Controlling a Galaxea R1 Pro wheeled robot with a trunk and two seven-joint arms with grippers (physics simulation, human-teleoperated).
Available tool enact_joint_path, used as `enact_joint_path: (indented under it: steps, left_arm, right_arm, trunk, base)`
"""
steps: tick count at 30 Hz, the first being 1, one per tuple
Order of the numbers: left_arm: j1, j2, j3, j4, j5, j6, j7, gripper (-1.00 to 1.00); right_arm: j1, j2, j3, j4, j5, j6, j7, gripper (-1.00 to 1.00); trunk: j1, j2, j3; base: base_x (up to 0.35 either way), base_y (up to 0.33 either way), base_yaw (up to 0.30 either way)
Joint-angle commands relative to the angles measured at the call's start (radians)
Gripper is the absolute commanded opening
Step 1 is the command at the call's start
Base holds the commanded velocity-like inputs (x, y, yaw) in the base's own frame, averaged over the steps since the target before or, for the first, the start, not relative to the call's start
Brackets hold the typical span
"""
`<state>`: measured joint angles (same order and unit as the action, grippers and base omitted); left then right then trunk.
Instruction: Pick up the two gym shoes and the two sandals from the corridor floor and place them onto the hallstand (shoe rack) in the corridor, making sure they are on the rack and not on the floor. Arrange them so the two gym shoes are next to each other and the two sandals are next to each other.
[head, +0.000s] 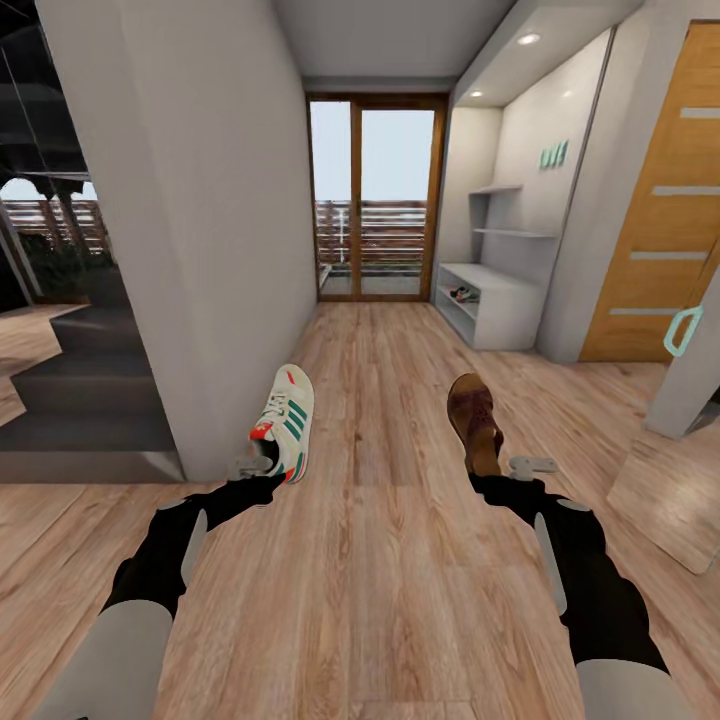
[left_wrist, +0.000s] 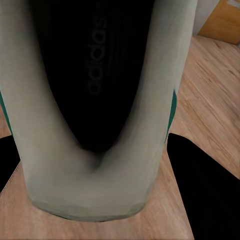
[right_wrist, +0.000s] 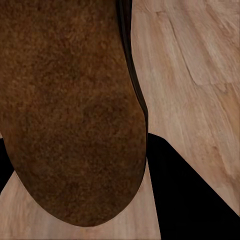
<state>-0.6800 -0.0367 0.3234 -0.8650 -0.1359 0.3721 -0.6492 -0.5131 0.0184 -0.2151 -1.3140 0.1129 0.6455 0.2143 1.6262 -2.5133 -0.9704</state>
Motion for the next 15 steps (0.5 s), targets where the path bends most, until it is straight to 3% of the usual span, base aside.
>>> enact_joint_path:
  steps: [1, 15]
  left_arm:
    - [-0.001, -0.002, 0.006, -0.001, -0.008, 0.005, -0.010, -1.00]
    - [-0.001, -0.002, 0.006, -0.002, -0.009, 0.005, -0.010, -1.00]
  right_arm:
    - [-0.001, 0.001, -0.003, -0.001, 0.007, 0.005, 0.007, -1.00]
    - [-0.001, 0.001, -0.002, -0.001, 0.007, 0.005, 0.007, -1.00]
  trunk:
    - [0.000, 0.000, -0.001]
    - [0.000, 0.000, -0.001]
  base:
    - [0.349, 0.000, 0.000]
    - [0.349, 0.000, 0.000]
